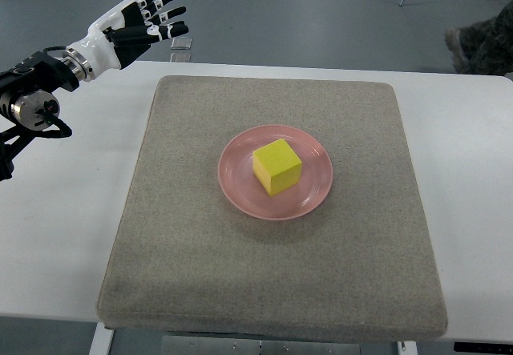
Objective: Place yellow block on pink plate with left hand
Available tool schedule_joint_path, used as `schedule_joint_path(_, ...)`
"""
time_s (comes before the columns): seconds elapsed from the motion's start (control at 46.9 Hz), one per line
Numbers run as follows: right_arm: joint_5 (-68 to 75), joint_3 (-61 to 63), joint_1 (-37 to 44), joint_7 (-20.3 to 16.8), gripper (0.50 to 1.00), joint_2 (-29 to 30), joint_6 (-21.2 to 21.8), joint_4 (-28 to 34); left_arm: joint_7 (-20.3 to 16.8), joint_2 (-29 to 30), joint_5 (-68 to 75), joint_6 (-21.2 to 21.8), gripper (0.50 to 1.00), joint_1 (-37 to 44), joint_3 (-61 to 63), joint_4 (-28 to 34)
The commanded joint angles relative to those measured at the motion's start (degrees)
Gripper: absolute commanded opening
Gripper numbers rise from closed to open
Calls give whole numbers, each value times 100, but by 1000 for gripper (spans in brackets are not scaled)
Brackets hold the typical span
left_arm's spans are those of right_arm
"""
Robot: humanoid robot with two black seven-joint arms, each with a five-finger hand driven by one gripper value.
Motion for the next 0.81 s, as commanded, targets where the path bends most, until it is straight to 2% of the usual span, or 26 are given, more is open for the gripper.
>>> schedule_joint_path(0.0,0,0,0,0,924,0,35,5,335,-14,-621,-392,994,3,-1,101)
schedule_joint_path(0.128,0,0,0,0,924,0,44,14,1108,-23,-1447,-489,996,3,-36,171)
schedule_joint_path(0.384,-53,-9,0,0,924,0,62,84,2076,-32,-2590,-542,996,99,-343,426)
schedule_joint_path(0.555,-53,-9,0,0,924,0,62,84,2217,-40,-2626,-533,996,293,-554,426)
schedule_joint_path(0.79,-35,0,0,0,924,0,53,93,2208,-93,-2573,-498,996,381,-563,426)
